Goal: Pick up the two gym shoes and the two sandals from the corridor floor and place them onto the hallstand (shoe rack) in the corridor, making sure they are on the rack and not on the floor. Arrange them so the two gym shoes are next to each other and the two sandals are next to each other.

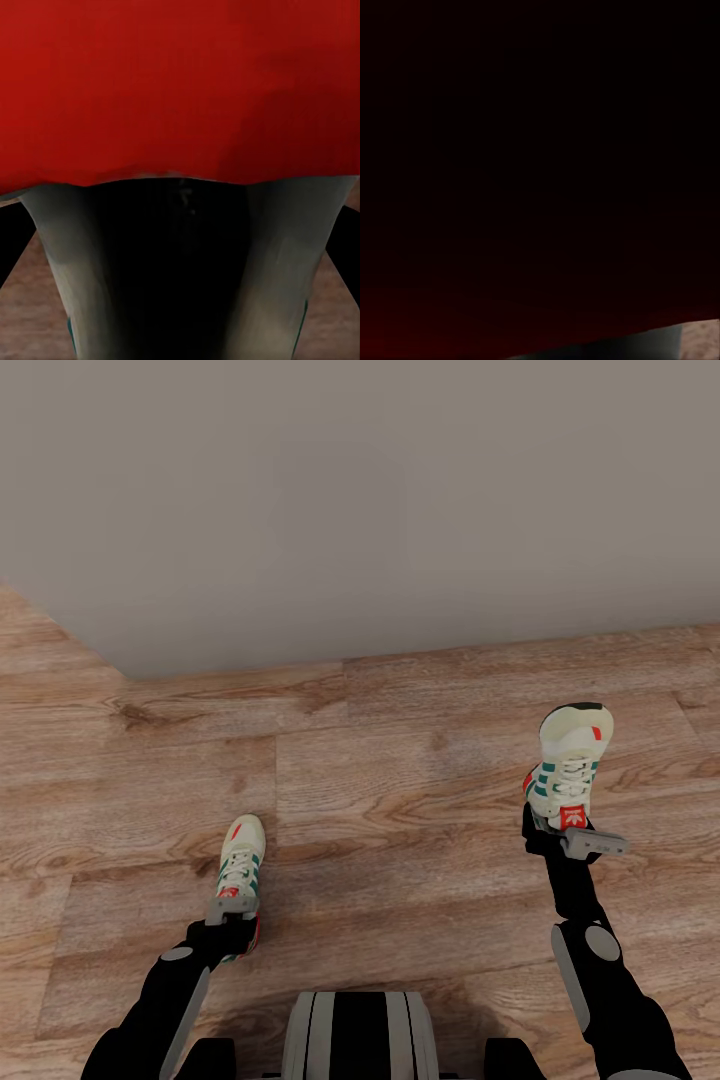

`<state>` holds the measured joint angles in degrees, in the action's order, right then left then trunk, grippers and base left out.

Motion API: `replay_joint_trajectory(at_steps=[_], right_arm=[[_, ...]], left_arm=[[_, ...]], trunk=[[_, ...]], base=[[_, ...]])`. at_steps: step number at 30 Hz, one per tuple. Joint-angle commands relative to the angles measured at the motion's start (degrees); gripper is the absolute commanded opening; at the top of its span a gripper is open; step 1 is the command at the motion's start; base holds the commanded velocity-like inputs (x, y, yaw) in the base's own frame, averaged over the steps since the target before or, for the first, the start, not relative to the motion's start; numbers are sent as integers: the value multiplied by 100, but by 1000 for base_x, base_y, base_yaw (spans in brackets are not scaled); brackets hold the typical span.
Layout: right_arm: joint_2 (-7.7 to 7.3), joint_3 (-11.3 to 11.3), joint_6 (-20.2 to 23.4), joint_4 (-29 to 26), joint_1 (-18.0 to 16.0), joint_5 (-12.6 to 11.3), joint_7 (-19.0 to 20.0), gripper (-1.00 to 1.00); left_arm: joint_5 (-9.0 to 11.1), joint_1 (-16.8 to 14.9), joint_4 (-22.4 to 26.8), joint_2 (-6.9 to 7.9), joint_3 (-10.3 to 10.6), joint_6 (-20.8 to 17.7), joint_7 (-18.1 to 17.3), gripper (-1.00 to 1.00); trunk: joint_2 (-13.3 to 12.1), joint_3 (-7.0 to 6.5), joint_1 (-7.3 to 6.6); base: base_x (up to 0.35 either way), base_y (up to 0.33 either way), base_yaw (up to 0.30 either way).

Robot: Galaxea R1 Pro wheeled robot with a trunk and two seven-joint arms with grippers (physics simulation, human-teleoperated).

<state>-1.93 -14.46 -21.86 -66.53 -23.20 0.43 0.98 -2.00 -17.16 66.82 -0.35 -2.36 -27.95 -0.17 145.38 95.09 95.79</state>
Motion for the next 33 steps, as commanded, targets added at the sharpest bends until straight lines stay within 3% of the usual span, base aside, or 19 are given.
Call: replay_joint_trajectory(at_steps=[1, 33], right_arm=[[0, 0, 0, 0, 0, 1, -1, -100], [0, 5, 4, 0, 0, 1, -1, -100]], left_arm=[[0, 1, -3, 0, -1, 0, -6, -100], [23, 28, 9, 0, -1, 0, -25, -100]], trunk=[[0, 0, 0], [-1, -22, -2]], base=[[0, 0, 0], [0, 0, 0]])
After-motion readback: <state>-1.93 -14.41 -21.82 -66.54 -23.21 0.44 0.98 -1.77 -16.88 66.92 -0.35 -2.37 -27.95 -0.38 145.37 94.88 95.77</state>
